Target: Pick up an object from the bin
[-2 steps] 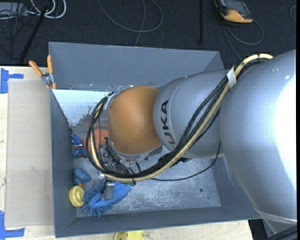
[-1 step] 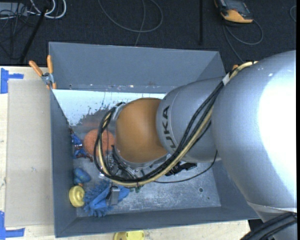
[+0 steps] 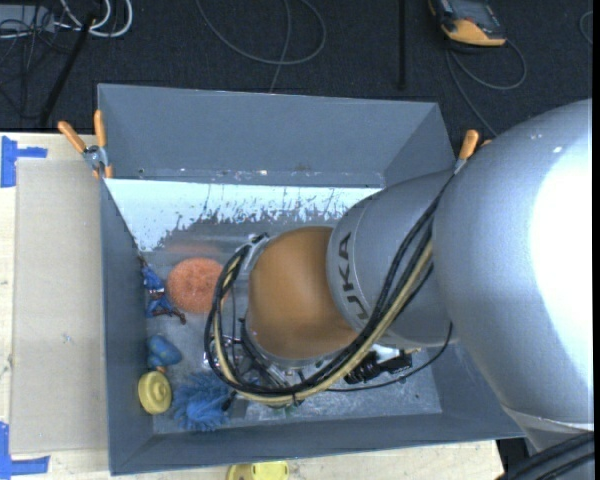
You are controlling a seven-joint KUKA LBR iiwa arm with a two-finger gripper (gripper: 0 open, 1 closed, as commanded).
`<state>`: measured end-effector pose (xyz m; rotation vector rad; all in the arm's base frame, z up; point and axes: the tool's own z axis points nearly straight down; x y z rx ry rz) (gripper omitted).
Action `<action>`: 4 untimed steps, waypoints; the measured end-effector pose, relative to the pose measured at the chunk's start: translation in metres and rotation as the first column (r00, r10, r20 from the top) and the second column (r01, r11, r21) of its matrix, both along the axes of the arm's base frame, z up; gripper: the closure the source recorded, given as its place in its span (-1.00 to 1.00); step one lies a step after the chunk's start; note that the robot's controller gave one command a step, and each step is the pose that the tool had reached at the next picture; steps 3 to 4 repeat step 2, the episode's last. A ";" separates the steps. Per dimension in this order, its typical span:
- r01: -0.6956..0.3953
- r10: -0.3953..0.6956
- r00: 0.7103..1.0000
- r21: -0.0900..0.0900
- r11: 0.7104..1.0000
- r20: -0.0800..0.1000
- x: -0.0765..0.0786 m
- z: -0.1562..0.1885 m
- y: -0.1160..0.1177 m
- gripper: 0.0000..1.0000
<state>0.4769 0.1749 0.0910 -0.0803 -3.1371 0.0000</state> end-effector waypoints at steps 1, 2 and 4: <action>0.001 -0.001 1.000 0.000 1.000 0.000 0.000 0.000 0.000 1.00; 0.039 -0.039 0.999 0.001 0.999 0.005 0.006 0.154 0.002 1.00; 0.039 -0.039 0.999 0.001 0.999 0.005 0.006 0.154 0.002 1.00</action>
Offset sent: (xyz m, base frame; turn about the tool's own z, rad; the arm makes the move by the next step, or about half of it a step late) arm 0.0054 0.0016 0.1536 0.0402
